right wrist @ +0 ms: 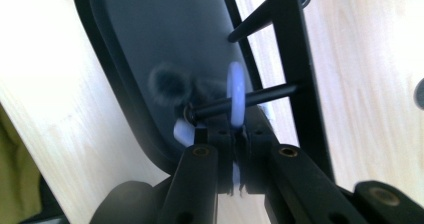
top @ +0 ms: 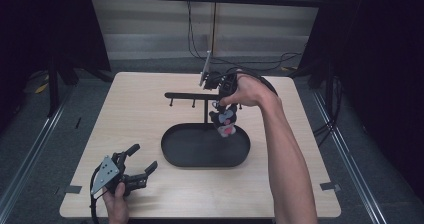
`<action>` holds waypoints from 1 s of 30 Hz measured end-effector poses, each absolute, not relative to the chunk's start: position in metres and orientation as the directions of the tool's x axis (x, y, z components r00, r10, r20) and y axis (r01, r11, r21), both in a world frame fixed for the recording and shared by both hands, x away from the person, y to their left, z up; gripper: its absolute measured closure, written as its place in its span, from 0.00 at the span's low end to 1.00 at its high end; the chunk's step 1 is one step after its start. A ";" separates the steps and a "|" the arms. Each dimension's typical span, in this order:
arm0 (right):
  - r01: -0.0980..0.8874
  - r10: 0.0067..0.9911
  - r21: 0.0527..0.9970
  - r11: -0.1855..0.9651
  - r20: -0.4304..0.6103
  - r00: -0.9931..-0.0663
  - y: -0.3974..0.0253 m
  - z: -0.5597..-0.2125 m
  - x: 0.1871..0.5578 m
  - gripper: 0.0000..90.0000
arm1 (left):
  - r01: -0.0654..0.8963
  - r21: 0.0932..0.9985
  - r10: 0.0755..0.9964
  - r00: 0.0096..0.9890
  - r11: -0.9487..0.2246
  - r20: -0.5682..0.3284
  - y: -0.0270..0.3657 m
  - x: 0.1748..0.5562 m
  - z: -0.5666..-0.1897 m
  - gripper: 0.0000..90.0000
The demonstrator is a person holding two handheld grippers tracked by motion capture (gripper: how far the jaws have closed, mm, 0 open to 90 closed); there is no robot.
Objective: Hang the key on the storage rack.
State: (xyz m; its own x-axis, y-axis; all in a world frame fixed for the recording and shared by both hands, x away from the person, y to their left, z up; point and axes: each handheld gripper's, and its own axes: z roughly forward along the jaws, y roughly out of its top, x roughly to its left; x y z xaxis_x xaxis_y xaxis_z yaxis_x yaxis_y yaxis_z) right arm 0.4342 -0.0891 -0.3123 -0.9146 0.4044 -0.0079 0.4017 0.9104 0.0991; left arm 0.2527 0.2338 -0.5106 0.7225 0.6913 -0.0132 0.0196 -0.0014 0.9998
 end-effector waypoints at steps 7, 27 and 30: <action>0.417 0.419 0.138 0.898 0.019 -0.908 -0.096 -0.315 0.432 0.95 | 0.018 1.000 0.694 0.720 -0.007 -0.008 0.234 0.253 -0.511 0.17; 0.450 0.461 0.257 0.856 0.018 -0.887 -0.106 -0.314 0.401 0.64 | 0.017 1.000 0.692 0.722 -0.007 -0.007 0.234 0.253 -0.511 0.17; 0.462 0.479 0.282 0.841 0.011 -0.878 -0.108 -0.313 0.394 0.64 | 0.017 1.000 0.693 0.721 -0.008 -0.006 0.234 0.253 -0.511 0.17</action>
